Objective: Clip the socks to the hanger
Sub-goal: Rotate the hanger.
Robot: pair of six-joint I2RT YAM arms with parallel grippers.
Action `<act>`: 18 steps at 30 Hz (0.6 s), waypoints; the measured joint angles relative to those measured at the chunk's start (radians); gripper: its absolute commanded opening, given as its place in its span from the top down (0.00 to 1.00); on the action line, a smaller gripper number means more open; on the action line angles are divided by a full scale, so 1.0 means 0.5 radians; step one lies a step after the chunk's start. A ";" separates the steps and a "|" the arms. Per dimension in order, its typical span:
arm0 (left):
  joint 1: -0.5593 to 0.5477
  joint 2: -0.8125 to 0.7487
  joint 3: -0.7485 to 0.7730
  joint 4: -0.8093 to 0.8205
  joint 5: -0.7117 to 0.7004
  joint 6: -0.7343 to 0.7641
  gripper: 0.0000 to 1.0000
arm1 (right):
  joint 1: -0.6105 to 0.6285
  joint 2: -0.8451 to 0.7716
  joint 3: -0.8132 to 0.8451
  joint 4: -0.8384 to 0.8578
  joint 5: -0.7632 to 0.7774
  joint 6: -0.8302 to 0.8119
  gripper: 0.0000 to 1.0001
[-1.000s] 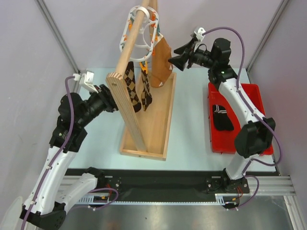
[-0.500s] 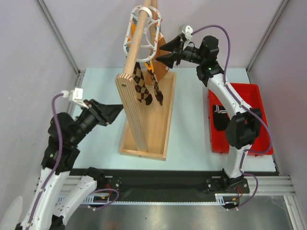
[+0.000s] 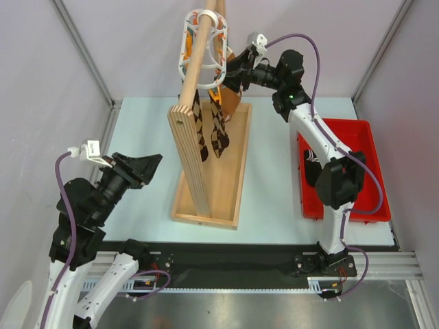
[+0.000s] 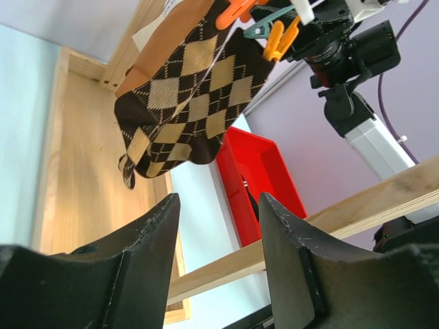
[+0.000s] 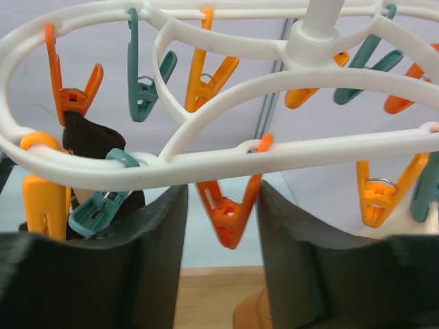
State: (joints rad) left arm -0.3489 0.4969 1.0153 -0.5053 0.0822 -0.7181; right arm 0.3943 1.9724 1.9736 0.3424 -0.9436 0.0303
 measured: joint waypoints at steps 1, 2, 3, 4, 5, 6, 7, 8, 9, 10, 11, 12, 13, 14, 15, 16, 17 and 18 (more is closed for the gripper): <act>0.000 -0.011 0.000 -0.021 -0.012 0.000 0.45 | 0.008 0.007 0.005 -0.003 0.005 0.005 0.59; 0.000 -0.027 0.000 -0.041 -0.024 0.000 0.45 | 0.019 0.009 0.012 -0.015 0.022 0.008 0.66; 0.000 -0.043 0.000 -0.059 -0.040 0.001 0.45 | 0.032 0.011 0.021 -0.029 0.040 0.014 0.71; 0.000 -0.060 0.000 -0.073 -0.053 0.000 0.45 | 0.048 0.011 0.027 -0.042 0.079 0.028 0.76; 0.000 -0.076 0.001 -0.085 -0.062 0.001 0.45 | 0.066 0.011 0.033 -0.051 0.120 0.040 0.83; 0.000 -0.089 0.005 -0.097 -0.071 0.001 0.45 | 0.091 0.011 0.035 -0.063 0.165 0.052 0.86; 0.000 -0.095 0.009 -0.109 -0.077 0.001 0.45 | 0.110 0.011 0.036 -0.071 0.202 0.047 0.89; -0.001 -0.097 0.022 -0.131 -0.085 0.001 0.45 | 0.140 0.011 0.037 -0.095 0.272 0.051 0.94; -0.001 -0.096 0.037 -0.151 -0.092 0.002 0.45 | 0.182 0.011 0.037 -0.125 0.352 0.053 0.95; -0.001 -0.096 0.053 -0.176 -0.101 0.003 0.45 | 0.211 0.011 0.037 -0.150 0.415 0.051 0.96; -0.001 -0.096 0.072 -0.203 -0.110 0.004 0.45 | 0.262 0.008 0.037 -0.193 0.529 0.044 0.95; -0.001 -0.097 0.091 -0.224 -0.115 0.005 0.45 | 0.304 0.005 0.037 -0.212 0.628 0.039 0.95; -0.001 -0.097 0.108 -0.245 -0.129 0.005 0.46 | 0.366 -0.004 0.037 -0.245 0.784 0.028 0.95; -0.001 -0.097 0.121 -0.259 -0.145 0.005 0.45 | 0.414 -0.012 0.037 -0.268 0.897 0.018 0.94; -0.001 -0.099 0.131 -0.275 -0.159 0.005 0.46 | 0.448 -0.027 0.037 -0.295 1.041 -0.002 0.93; -0.001 -0.102 0.138 -0.287 -0.172 0.005 0.46 | 0.548 -0.047 0.037 -0.327 1.218 -0.018 0.93; -0.001 -0.105 0.143 -0.298 -0.177 0.006 0.46 | 0.607 -0.062 0.037 -0.355 1.364 -0.031 0.90; -0.001 -0.105 0.144 -0.300 -0.179 0.006 0.47 | 0.672 -0.078 0.037 -0.378 1.515 -0.040 0.88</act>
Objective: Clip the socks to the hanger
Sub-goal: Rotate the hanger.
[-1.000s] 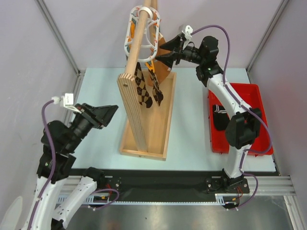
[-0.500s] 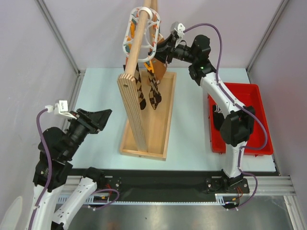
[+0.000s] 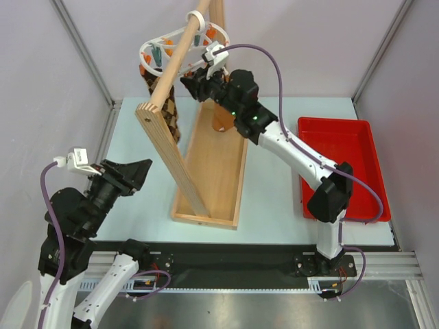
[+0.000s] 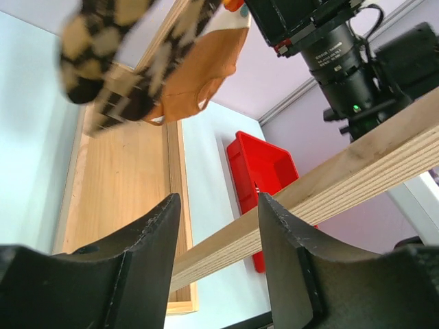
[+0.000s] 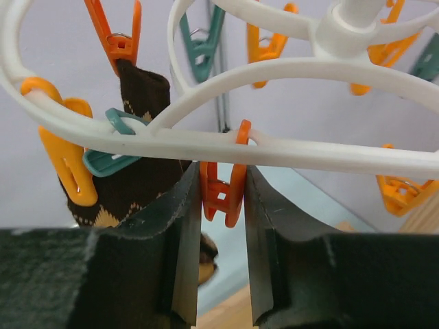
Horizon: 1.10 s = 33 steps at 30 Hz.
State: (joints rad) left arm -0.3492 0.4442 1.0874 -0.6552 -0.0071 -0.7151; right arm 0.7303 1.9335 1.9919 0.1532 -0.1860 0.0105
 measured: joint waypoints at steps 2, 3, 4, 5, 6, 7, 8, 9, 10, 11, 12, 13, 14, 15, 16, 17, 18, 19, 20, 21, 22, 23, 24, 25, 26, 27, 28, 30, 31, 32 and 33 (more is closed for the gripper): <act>0.000 0.003 0.001 0.002 0.001 0.001 0.48 | 0.110 -0.027 0.000 -0.029 0.267 0.002 0.82; 0.000 0.007 0.001 0.004 0.003 0.001 0.48 | 0.141 -0.036 0.000 -0.040 0.357 0.011 0.82; 0.000 0.016 0.003 0.010 0.008 0.002 0.50 | 0.169 -0.045 0.000 -0.049 0.449 0.018 0.81; 0.000 0.033 0.007 0.022 0.014 0.004 0.52 | 0.194 -0.054 0.000 -0.061 0.531 0.032 0.80; 0.000 0.056 0.012 0.042 0.021 0.011 0.54 | 0.206 -0.058 0.000 -0.068 0.575 0.038 0.79; 0.000 0.089 0.019 0.063 0.022 0.018 0.55 | 0.216 -0.061 0.000 -0.081 0.618 0.046 0.78; 0.000 0.130 0.035 0.081 0.023 0.024 0.57 | 0.218 -0.063 0.000 -0.095 0.652 0.049 0.76; 0.000 0.180 0.050 0.105 0.024 0.033 0.57 | 0.218 -0.064 -0.002 -0.113 0.682 0.053 0.76; 0.000 0.232 0.062 0.130 0.028 0.036 0.57 | 0.217 -0.065 -0.005 -0.123 0.704 0.056 0.76; 0.000 0.290 0.070 0.172 0.037 0.039 0.57 | 0.217 -0.069 -0.011 -0.134 0.726 0.063 0.76; 0.000 0.341 0.071 0.214 0.046 0.040 0.57 | 0.217 -0.077 -0.024 -0.135 0.744 0.068 0.76; 0.000 0.395 0.071 0.256 0.067 0.040 0.57 | 0.216 -0.090 -0.043 -0.137 0.759 0.070 0.77; 0.000 0.450 0.071 0.302 0.089 0.040 0.59 | 0.214 -0.108 -0.060 -0.140 0.770 0.081 0.78; 0.000 0.507 0.071 0.365 0.121 0.040 0.60 | 0.213 -0.127 -0.073 -0.151 0.779 0.089 0.78; 0.000 0.563 0.070 0.430 0.157 0.038 0.60 | 0.213 -0.143 -0.083 -0.162 0.784 0.096 0.79; 0.000 0.624 0.070 0.498 0.200 0.038 0.62 | 0.213 -0.163 -0.091 -0.177 0.790 0.108 0.78; 0.000 0.674 0.070 0.559 0.237 0.035 0.64 | 0.213 -0.180 -0.095 -0.191 0.797 0.125 0.78; 0.000 0.739 0.071 0.636 0.278 0.033 0.66 | 0.213 -0.196 -0.101 -0.204 0.801 0.139 0.78; 0.000 0.806 0.071 0.716 0.323 0.032 0.68 | 0.213 -0.214 -0.111 -0.213 0.807 0.160 0.78; 0.000 0.855 0.071 0.771 0.357 0.031 0.68 | 0.213 -0.230 -0.121 -0.224 0.813 0.179 0.78; 0.000 0.924 0.072 0.835 0.405 0.031 0.69 | 0.212 -0.243 -0.127 -0.238 0.815 0.197 0.78; 0.000 0.992 0.072 0.897 0.455 0.028 0.70 | 0.210 -0.254 -0.128 -0.250 0.818 0.216 0.78; 0.000 1.051 0.072 0.945 0.500 0.022 0.71 | 0.208 -0.262 -0.129 -0.259 0.820 0.229 0.79; 0.000 1.100 0.072 0.985 0.540 0.016 0.74 | 0.201 -0.271 -0.130 -0.272 0.819 0.249 0.80; 0.000 1.138 0.074 1.012 0.571 0.015 0.76 | 0.193 -0.279 -0.131 -0.285 0.819 0.266 0.80; 0.000 1.162 0.077 1.031 0.594 0.015 0.76 | 0.186 -0.286 -0.131 -0.299 0.818 0.282 0.80; 0.000 1.176 0.080 1.044 0.614 0.015 0.76 | 0.177 -0.291 -0.131 -0.314 0.813 0.299 0.79; 0.000 1.174 0.081 1.070 0.645 0.013 0.75 | 0.152 -0.303 -0.146 -0.332 0.797 0.324 0.77; 0.000 1.161 0.081 1.088 0.653 0.010 0.74 | 0.143 -0.311 -0.159 -0.334 0.789 0.332 0.73; 0.000 1.144 0.081 1.101 0.658 0.004 0.73 | 0.132 -0.320 -0.175 -0.336 0.778 0.340 0.70; 0.000 1.126 0.079 1.115 0.661 -0.007 0.73 | 0.117 -0.331 -0.195 -0.334 0.764 0.346 0.67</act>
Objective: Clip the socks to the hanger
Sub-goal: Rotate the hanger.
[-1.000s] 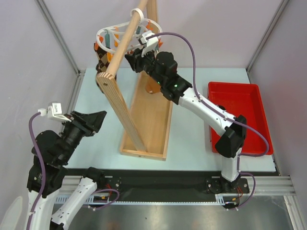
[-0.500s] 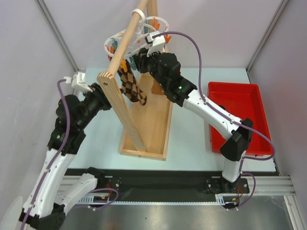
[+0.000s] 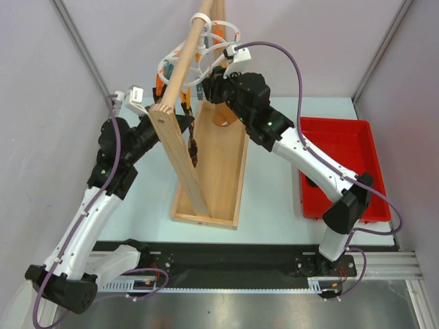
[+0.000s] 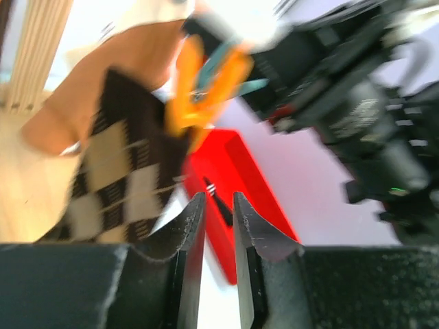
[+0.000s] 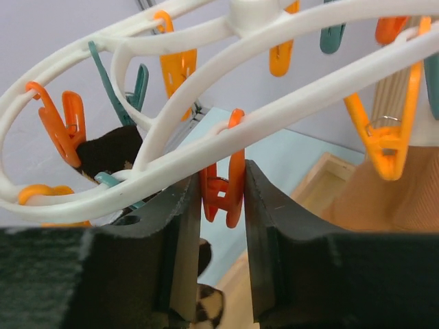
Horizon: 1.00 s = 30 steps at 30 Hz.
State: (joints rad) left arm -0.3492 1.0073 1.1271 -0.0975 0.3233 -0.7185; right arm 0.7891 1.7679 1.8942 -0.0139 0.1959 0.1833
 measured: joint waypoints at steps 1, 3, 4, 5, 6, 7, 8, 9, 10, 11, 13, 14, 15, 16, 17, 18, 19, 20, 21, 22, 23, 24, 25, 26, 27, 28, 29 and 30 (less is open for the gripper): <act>0.000 -0.024 -0.002 0.022 0.005 -0.016 0.73 | -0.013 -0.014 -0.024 0.003 -0.012 0.006 0.60; -0.001 -0.069 -0.005 0.059 0.023 -0.051 0.73 | -0.049 -0.050 -0.076 -0.011 -0.063 0.024 0.52; -0.002 -0.089 -0.006 0.077 0.037 -0.070 0.73 | -0.064 -0.068 -0.099 -0.027 -0.091 0.029 0.45; -0.006 -0.104 -0.010 0.100 0.043 -0.083 0.73 | -0.078 -0.082 -0.117 -0.045 -0.109 0.034 0.43; -0.011 -0.116 -0.014 0.118 0.050 -0.092 0.73 | -0.095 -0.098 -0.138 -0.071 -0.136 0.035 0.40; -0.018 -0.124 -0.016 0.129 0.053 -0.101 0.73 | -0.108 -0.113 -0.158 -0.092 -0.160 0.033 0.35; -0.021 -0.130 -0.021 0.134 0.058 -0.108 0.73 | -0.118 -0.129 -0.178 -0.110 -0.178 0.030 0.33; -0.024 -0.137 -0.031 0.135 0.060 -0.118 0.73 | -0.132 -0.149 -0.201 -0.128 -0.191 0.017 0.30; -0.025 -0.146 -0.043 0.132 0.059 -0.123 0.72 | -0.143 -0.172 -0.230 -0.143 -0.200 0.008 0.29; -0.026 -0.156 -0.059 0.128 0.060 -0.132 0.72 | -0.150 -0.201 -0.272 -0.150 -0.207 -0.006 0.28; -0.027 -0.173 -0.091 0.114 0.060 -0.137 0.72 | -0.159 -0.276 -0.369 -0.164 -0.215 -0.029 0.27; -0.027 -0.180 -0.102 0.109 0.060 -0.137 0.72 | -0.163 -0.308 -0.407 -0.172 -0.217 -0.041 0.27; -0.027 -0.185 -0.110 0.096 0.063 -0.139 0.72 | -0.167 -0.347 -0.454 -0.167 -0.225 -0.062 0.27; -0.027 -0.188 -0.116 0.091 0.066 -0.140 0.72 | -0.172 -0.388 -0.503 -0.156 -0.237 -0.085 0.30; -0.027 -0.190 -0.119 0.085 0.073 -0.144 0.72 | -0.174 -0.434 -0.575 -0.110 -0.255 -0.115 0.32; -0.027 -0.192 -0.121 0.083 0.083 -0.153 0.72 | -0.175 -0.491 -0.670 -0.050 -0.286 -0.155 0.37; -0.027 -0.193 -0.123 0.083 0.095 -0.157 0.72 | -0.177 -0.547 -0.761 0.006 -0.323 -0.190 0.40; -0.027 -0.198 -0.127 0.085 0.109 -0.171 0.72 | -0.182 -0.604 -0.880 0.116 -0.380 -0.233 0.41; -0.027 -0.202 -0.130 0.085 0.117 -0.176 0.72 | -0.185 -0.650 -0.979 0.197 -0.424 -0.270 0.43; -0.027 -0.209 -0.135 0.089 0.132 -0.188 0.72 | -0.185 -0.699 -1.098 0.305 -0.485 -0.322 0.43; -0.027 -0.216 -0.141 0.092 0.150 -0.195 0.72 | -0.185 -0.727 -1.192 0.409 -0.554 -0.367 0.43; -0.027 -0.224 -0.150 0.108 0.170 -0.209 0.72 | -0.186 -0.737 -1.271 0.529 -0.626 -0.413 0.43; -0.027 -0.228 -0.166 0.145 0.193 -0.227 0.72 | -0.186 -0.736 -1.315 0.610 -0.675 -0.448 0.43; -0.027 -0.230 -0.183 0.190 0.217 -0.245 0.73 | -0.189 -0.726 -1.351 0.677 -0.732 -0.488 0.43; -0.027 -0.228 -0.201 0.243 0.240 -0.266 0.73 | -0.194 -0.710 -1.365 0.734 -0.784 -0.520 0.43; -0.027 -0.224 -0.215 0.285 0.269 -0.286 0.73 | -0.197 -0.692 -1.366 0.796 -0.830 -0.546 0.44; -0.028 -0.217 -0.227 0.321 0.282 -0.297 0.73 | -0.207 -0.674 -1.366 0.866 -0.873 -0.571 0.46; -0.029 -0.206 -0.239 0.362 0.303 -0.311 0.73 | -0.219 -0.659 -1.366 0.937 -0.920 -0.588 0.47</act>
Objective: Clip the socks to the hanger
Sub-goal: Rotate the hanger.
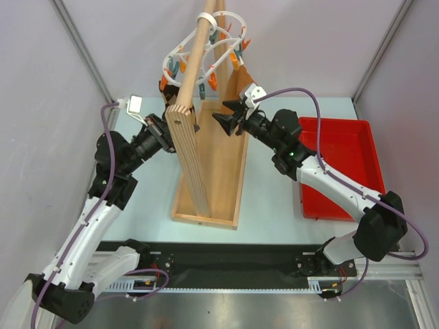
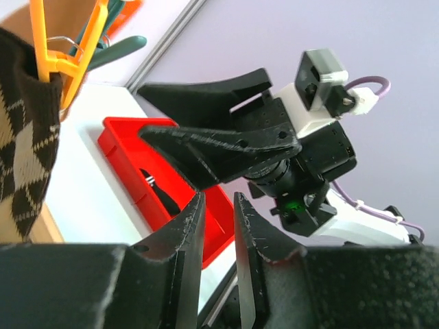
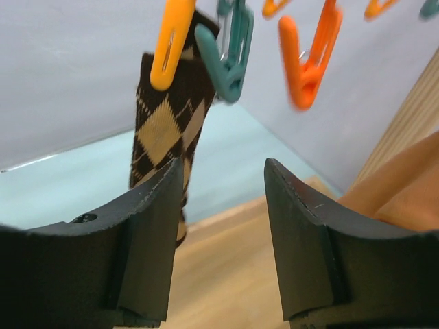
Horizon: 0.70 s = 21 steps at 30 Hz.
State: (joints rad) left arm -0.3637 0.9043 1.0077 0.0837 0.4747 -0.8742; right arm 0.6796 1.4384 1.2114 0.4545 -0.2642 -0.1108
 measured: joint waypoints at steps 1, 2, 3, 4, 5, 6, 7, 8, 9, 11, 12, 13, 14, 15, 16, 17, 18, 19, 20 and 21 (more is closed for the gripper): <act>0.000 0.014 -0.011 0.040 0.006 -0.007 0.73 | -0.014 0.016 0.000 0.077 -0.040 -0.013 0.48; 0.000 0.027 -0.023 0.077 0.011 -0.017 0.73 | -0.022 0.032 0.000 0.146 -0.078 -0.029 0.48; 0.000 0.043 -0.031 0.109 0.015 -0.021 0.73 | -0.027 0.049 0.000 0.198 -0.101 -0.037 0.47; 0.000 0.056 -0.037 0.137 0.017 -0.028 0.73 | -0.034 0.072 0.002 0.265 -0.129 -0.044 0.47; 0.000 0.075 -0.042 0.166 0.019 -0.034 0.73 | -0.040 0.098 0.007 0.320 -0.149 -0.049 0.46; 0.000 0.091 -0.049 0.198 0.019 -0.037 0.73 | -0.042 0.127 0.013 0.362 -0.169 -0.051 0.46; 0.000 0.105 -0.053 0.230 0.020 -0.040 0.73 | -0.042 0.157 0.017 0.398 -0.187 -0.052 0.45; 0.000 0.118 -0.053 0.249 0.021 -0.047 0.73 | -0.041 0.181 0.020 0.427 -0.199 -0.050 0.45; -0.001 0.133 -0.053 0.268 0.021 -0.049 0.73 | -0.041 0.208 0.021 0.462 -0.214 -0.050 0.44; -0.001 0.162 -0.053 0.302 0.022 -0.049 0.73 | -0.041 0.251 0.020 0.507 -0.242 -0.049 0.44; -0.001 0.182 -0.053 0.315 0.022 -0.049 0.73 | -0.041 0.272 0.021 0.533 -0.253 -0.048 0.44; -0.001 0.196 -0.053 0.326 0.021 -0.049 0.73 | -0.040 0.288 0.021 0.565 -0.258 -0.047 0.44; -0.001 0.212 -0.053 0.334 0.015 -0.049 0.73 | -0.040 0.303 0.020 0.595 -0.259 -0.045 0.44; -0.001 0.226 -0.053 0.338 0.010 -0.050 0.73 | -0.040 0.315 0.020 0.632 -0.259 -0.044 0.44; -0.001 0.237 -0.053 0.340 0.002 -0.050 0.73 | -0.040 0.326 0.020 0.660 -0.256 -0.044 0.44; -0.002 0.244 -0.053 0.346 -0.004 -0.051 0.73 | -0.040 0.339 0.020 0.700 -0.249 -0.044 0.44; -0.002 0.250 -0.053 0.356 -0.011 -0.051 0.73 | -0.040 0.346 0.021 0.725 -0.241 -0.044 0.44; -0.002 0.255 -0.053 0.366 -0.019 -0.053 0.73 | -0.040 0.352 0.021 0.752 -0.234 -0.043 0.44; -0.002 0.260 -0.053 0.381 -0.025 -0.053 0.73 | -0.040 0.362 0.021 0.781 -0.228 -0.043 0.44; -0.002 0.265 -0.053 0.390 -0.031 -0.055 0.73 | -0.040 0.371 0.027 0.803 -0.224 -0.043 0.44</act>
State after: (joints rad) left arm -0.3645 1.0367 0.9810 0.2787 0.4591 -0.9016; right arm 0.6598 1.6238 1.2247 0.8562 -0.3759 -0.1326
